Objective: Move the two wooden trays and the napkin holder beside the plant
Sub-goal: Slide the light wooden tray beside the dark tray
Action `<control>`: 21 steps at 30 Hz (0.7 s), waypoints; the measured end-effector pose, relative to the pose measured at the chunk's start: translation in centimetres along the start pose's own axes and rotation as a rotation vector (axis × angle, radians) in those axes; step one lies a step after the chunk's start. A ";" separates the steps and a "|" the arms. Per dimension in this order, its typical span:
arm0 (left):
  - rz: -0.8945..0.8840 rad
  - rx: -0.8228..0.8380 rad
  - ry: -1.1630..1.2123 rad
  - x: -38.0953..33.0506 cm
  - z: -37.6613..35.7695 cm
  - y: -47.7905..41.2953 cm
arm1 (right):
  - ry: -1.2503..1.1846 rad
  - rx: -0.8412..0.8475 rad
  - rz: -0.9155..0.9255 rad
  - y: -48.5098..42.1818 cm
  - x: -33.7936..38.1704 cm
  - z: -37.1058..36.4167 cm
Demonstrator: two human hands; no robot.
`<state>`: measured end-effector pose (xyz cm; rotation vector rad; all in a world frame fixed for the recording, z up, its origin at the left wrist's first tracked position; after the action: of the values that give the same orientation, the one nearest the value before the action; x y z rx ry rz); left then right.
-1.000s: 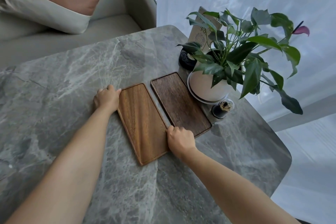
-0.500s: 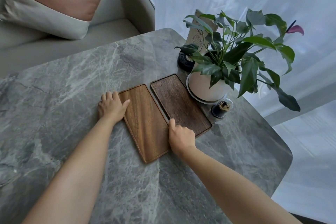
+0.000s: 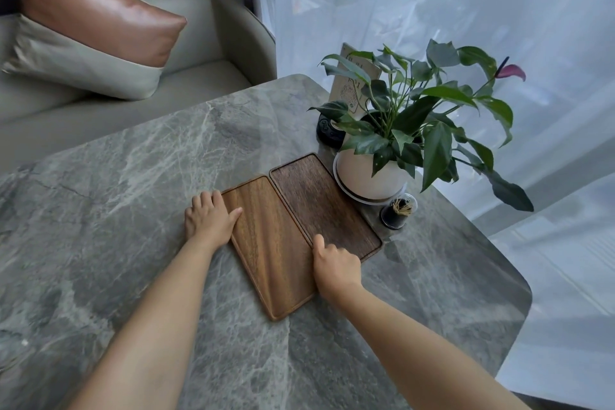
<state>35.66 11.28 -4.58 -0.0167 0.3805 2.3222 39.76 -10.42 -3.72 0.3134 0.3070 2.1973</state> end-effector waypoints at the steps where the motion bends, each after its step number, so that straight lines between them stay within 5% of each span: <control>1: 0.005 0.005 -0.004 0.0 0.0 0.0 | 0.004 0.004 0.004 0.0 0.0 0.0; 21: -0.004 -0.072 -0.063 4.8 6.0 4.0 | -0.015 -0.109 0.040 0.4 3.9 3.9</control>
<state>30.10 13.67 1.62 0.0200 0.2657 2.3253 38.39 -7.11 0.52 0.2783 0.1735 2.2403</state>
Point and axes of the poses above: each hand's wrist, its own y-axis away from the middle knuckle, its own z-axis out of the back of the hand, x = y × z, the point moved 5 cm from there along -y, towards the middle knuckle, and after that the axes turned 1 degree about -x, right-handed, at the moved point
